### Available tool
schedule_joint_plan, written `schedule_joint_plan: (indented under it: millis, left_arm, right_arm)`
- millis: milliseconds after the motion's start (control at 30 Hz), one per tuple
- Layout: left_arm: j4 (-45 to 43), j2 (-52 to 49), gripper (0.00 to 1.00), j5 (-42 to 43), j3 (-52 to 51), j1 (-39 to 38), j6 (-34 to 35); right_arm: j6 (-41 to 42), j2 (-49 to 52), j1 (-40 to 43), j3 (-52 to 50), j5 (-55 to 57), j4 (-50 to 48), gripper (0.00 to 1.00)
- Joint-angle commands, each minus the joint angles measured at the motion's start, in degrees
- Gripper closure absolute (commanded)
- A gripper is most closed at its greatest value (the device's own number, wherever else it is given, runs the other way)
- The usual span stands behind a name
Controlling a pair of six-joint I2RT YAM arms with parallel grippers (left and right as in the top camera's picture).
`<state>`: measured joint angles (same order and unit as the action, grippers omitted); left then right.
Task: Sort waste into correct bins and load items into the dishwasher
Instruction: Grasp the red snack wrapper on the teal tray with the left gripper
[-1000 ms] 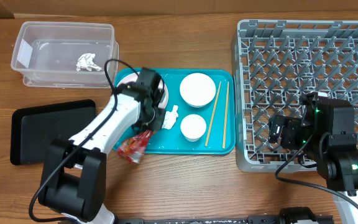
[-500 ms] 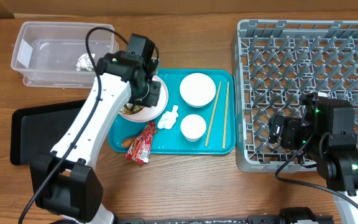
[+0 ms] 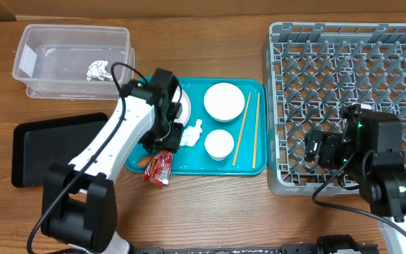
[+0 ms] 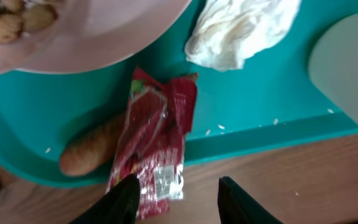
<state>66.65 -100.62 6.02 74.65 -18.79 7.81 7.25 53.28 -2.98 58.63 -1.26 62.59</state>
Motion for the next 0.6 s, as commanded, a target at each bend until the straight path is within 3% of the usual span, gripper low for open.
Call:
schedule_joint_plan:
  millis: [0,33,233,567]
  left_arm:
    - [-5.79,0.96,0.56,0.76,-5.53,-0.37,1.03]
    - [-7.45,0.96,0.58,0.31,-6.47,-0.37,1.05]
    - [-13.73,0.96,0.95,-2.25,-7.87,-0.37,1.25]
    - [-9.25,1.01,0.96,-2.38,-1.7,0.35,1.49]
  right_arm:
    - [0.09,-0.15,0.13,1.6,0.33,-0.31,0.0]
    - [0.09,-0.15,0.11,1.6,0.33,-0.28,0.0]
    - [0.09,-0.15,0.11,1.6,0.33,-0.28,0.0]
    - [0.09,-0.15,0.11,1.6,0.35,-0.26,0.0]
